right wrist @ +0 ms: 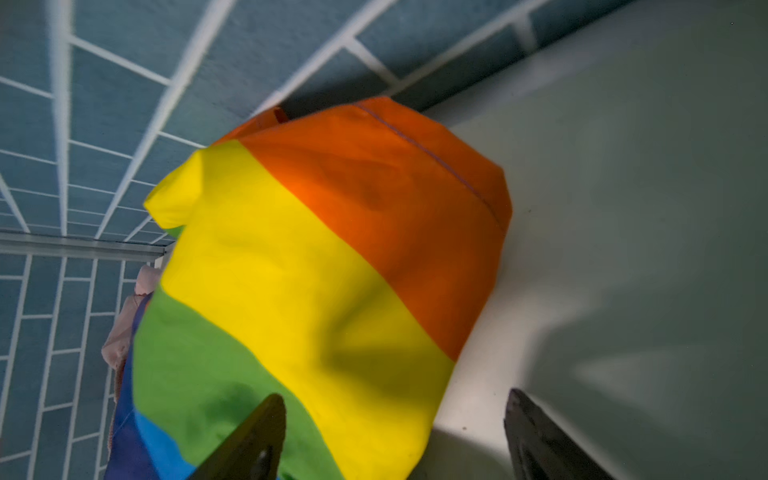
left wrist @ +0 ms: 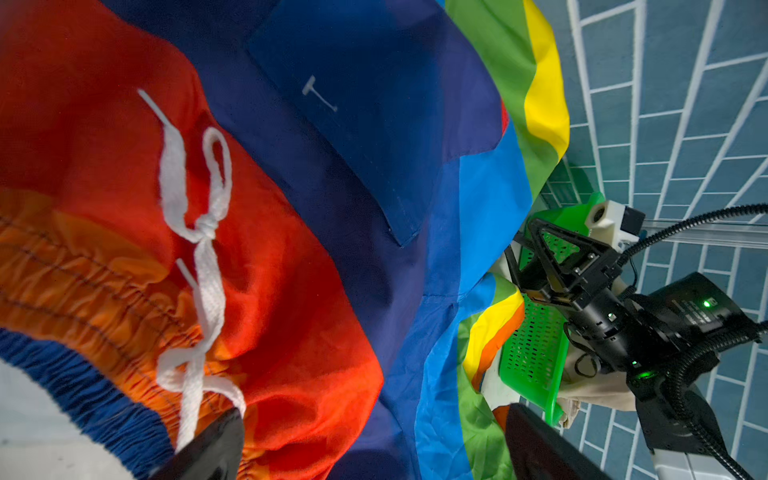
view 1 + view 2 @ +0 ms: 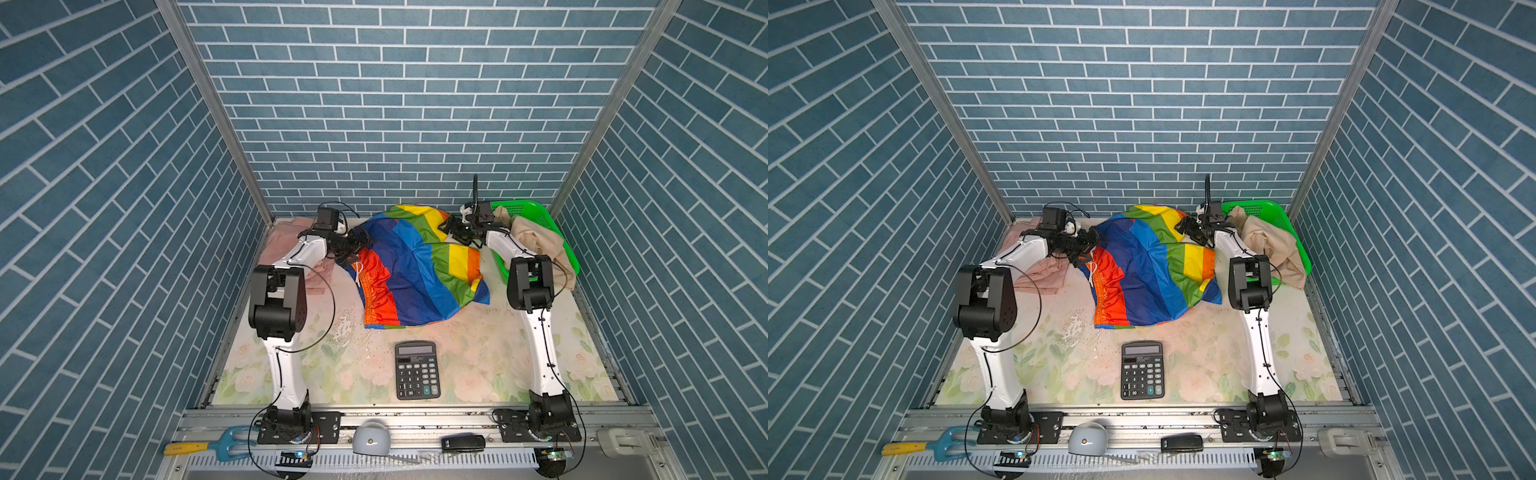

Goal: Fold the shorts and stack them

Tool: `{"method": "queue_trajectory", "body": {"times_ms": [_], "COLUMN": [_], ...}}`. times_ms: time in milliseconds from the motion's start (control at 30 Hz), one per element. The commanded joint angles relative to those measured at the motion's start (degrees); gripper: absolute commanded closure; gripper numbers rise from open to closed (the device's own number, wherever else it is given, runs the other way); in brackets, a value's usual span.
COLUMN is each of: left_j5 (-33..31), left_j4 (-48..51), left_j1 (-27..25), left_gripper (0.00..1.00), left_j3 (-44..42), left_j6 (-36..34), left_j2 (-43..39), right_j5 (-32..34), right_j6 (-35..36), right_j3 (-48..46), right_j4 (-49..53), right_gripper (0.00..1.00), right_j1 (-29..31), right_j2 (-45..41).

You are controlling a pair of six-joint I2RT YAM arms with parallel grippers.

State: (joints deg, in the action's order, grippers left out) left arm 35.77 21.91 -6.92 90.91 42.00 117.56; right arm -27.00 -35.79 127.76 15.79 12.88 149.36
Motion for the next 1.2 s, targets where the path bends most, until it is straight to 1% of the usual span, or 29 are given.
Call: {"method": "queue_trajectory", "body": {"times_ms": [0, 133, 200, 267, 333, 367, 500, 600, 667, 767, 867, 967, 1000, 1033, 1067, 1133, 1167], "left_j5": [-0.6, -0.8, -0.7, -0.7, -0.9, -1.0, -1.2, -1.8, -2.4, -3.5, -3.2, -1.5, -1.9, -4.0, -7.1, -16.8, -19.8], "left_j4": [1.1, 0.7, 0.2, 0.3, 0.4, 0.2, 0.1, 1.8, 2.6, 4.1, 6.1, 6.5, 7.8, 10.5, 14.2, 22.3, 24.1], "left_j1": [-1.6, -3.5, -4.2, -4.8, -5.0, -5.0, -5.0, -4.7, -4.0, -3.2, -3.1, -3.1, -3.1, -3.1, -3.1, -2.9, -2.5], "left_gripper": [0.00, 0.00, 0.00, 0.00, 0.00, 0.00, 0.00, 0.00, 0.00, 0.00, 0.00, 0.01, 0.00, 0.00, 0.00, 0.00, 0.00], "left_j3": [1.2, 0.6, -0.1, -0.8, -2.1, -3.0, -6.6, -9.0, -11.0, -12.0, -10.5, -7.9, -6.1, -3.5, -0.7, 5.9, 8.0], "left_j6": [0.3, 0.6, 0.9, 0.6, 0.3, 0.2, -1.3, -3.9, -5.3, -7.3, -9.0, -10.2, -11.5, -13.6, -16.1, -21.3, -22.9], "left_j2": [1.8, 3.2, 3.5, 3.3, 2.8, 2.3, 0.8, 0.1, -0.8, -1.8, -2.2, -3.9, -4.8, -5.5, -5.9, -5.7, -5.2], "right_j5": [1.7, 2.2, 2.8, 3.1, 4.2, 5.2, 8.1, 10.9, 14.5, 18.1, 19.8, 22.8, 24.0, 24.8, 25.4, 26.8, 27.5], "right_j6": [-4.3, -7.1, -7.4, -7.1, -6.3, -5.6, -3.4, -3.5, -3.4, -3.3, -3.6, -1.6, -0.7, 0.5, 1.4, 3.6, 4.6], "right_j3": [2.7, 4.9, 5.7, 5.5, 3.3, 0.9, -10.5, -23.7, -34.1, -46.7, -56.7, -60.8, -61.4, -61.7, -61.4, -59.6, -58.1], "right_j4": [-3.7, -6.0, -6.3, -6.3, -6.4, -6.5, -6.9, -8.1, -8.5, -8.1, -8.1, -5.0, -3.9, -3.0, -2.2, 0.0, 1.2], "right_gripper": [0.26, 0.39, 0.50, 0.80, 0.97, 1.00, 1.00, 1.00, 1.00, 1.00, 1.00, 1.00, 0.97, 0.88, 0.82, 0.70, 0.66], "right_j1": [0.0, 0.2, 0.4, 0.4, 0.4, 0.4, 0.3, 0.5, 0.9, 1.3, 1.8, 2.1, 2.2, 2.1, 2.2, 2.2, 2.3], "right_j2": [2.2, 5.0, 5.6, 4.9, 2.3, 0.2, -9.9, -20.1, -28.5, -37.6, -43.9, -46.8, -47.8, -49.0, -50.0, -52.0, -52.4]}}
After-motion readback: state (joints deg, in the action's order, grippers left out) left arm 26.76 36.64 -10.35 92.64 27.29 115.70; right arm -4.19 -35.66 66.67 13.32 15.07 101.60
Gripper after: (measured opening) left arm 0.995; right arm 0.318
